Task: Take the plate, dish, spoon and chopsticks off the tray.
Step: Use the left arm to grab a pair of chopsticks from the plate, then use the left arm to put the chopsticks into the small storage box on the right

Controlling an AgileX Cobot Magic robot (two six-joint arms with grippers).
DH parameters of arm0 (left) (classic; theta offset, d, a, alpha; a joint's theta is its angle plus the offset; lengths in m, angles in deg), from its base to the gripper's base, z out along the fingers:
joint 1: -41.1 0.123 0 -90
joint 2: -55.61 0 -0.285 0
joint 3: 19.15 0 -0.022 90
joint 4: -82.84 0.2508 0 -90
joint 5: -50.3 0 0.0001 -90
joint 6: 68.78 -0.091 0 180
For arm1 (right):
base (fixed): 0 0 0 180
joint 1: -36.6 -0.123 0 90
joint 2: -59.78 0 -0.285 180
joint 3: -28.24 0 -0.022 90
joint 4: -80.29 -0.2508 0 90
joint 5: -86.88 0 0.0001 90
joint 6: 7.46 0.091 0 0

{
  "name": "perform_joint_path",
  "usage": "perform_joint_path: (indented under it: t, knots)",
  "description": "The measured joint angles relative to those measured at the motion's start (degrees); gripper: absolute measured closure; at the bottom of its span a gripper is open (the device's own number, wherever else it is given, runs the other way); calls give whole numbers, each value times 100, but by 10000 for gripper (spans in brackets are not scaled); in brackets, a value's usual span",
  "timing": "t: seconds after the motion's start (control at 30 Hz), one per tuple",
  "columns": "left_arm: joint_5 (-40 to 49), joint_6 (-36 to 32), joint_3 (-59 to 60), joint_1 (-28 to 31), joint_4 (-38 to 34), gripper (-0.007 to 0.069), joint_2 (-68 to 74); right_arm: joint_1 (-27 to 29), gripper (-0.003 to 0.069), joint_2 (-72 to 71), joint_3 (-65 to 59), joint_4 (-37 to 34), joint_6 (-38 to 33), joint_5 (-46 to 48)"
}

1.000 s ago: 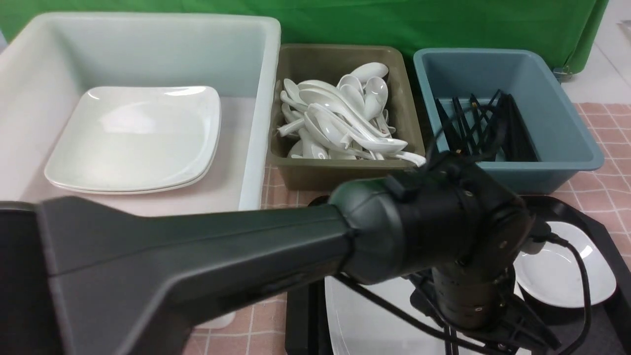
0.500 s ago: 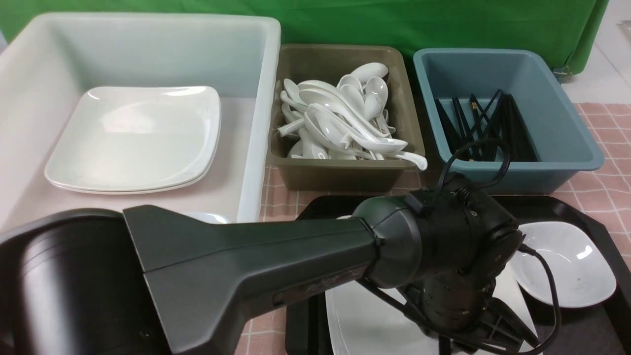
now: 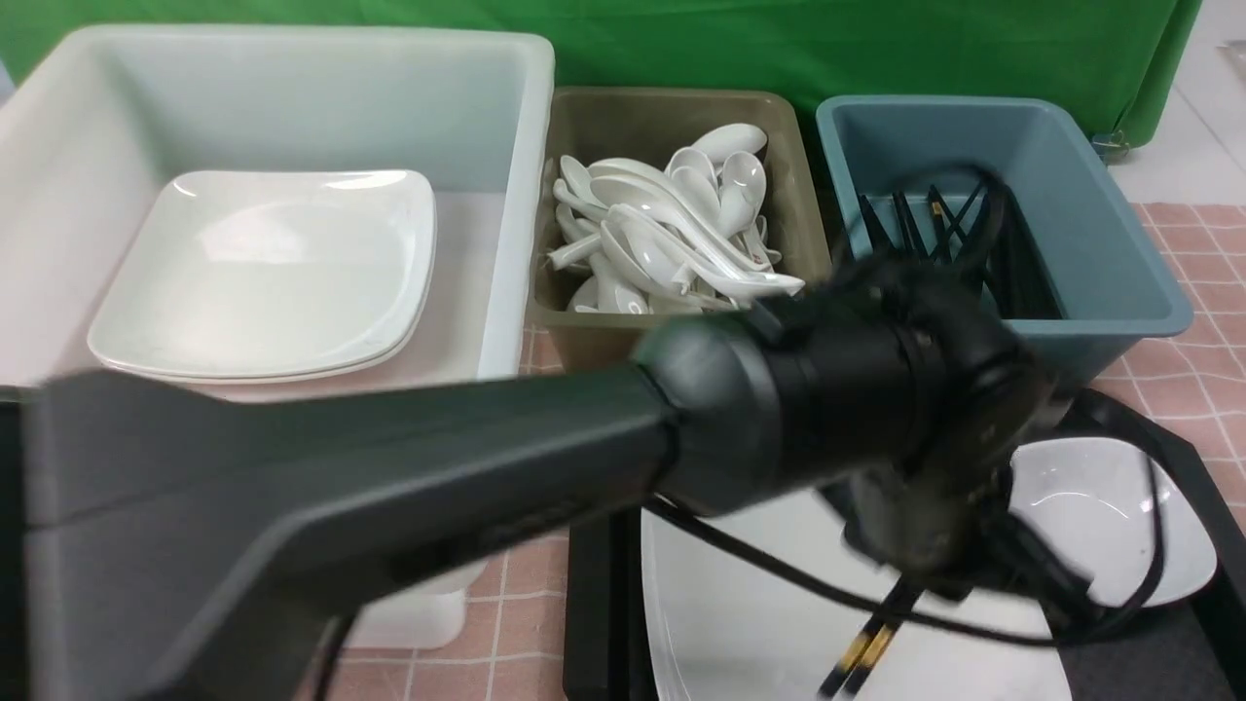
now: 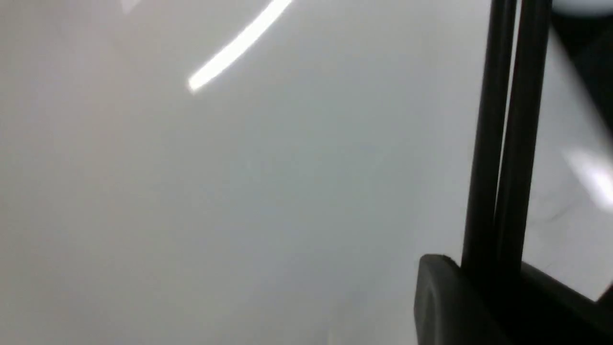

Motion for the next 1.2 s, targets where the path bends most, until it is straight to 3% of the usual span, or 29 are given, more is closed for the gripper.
perform_joint_path:
  t: [0.1, 0.2, 0.23, 0.27, 0.37, 0.53, 0.93, 1.2]
  knots:
    - [-1455, 78, 0, 70, 726, 541, -495, 0, 504, -84, 0, -11, 0, 0]
    - [-3291, 251, 0, 368, 1218, 541, -645, 0, 580, -172, -53, -26, 79, -94]
    - [-3291, 251, 0, 395, 1232, 541, -645, 0, 580, -181, -65, -26, 79, -115]
    - [-4114, 324, 0, 605, 1250, 541, -606, 0, 625, -266, -183, -28, 102, -348]
    - [-5870, 401, 0, 1054, 1172, 541, -298, 0, 629, -581, -708, -33, 254, -1225]
    - [-7280, 386, -87, 1444, 1069, 541, 430, 0, 629, -952, -1688, -64, 428, -2606]
    - [-7674, 193, -1264, 1661, 1107, 541, 2237, 0, 629, -1005, -2931, -443, 264, -4764]
    - [-7072, 39, -1323, 1661, 1073, 526, 2407, 0, 629, -1005, -2972, -458, 190, -5137]
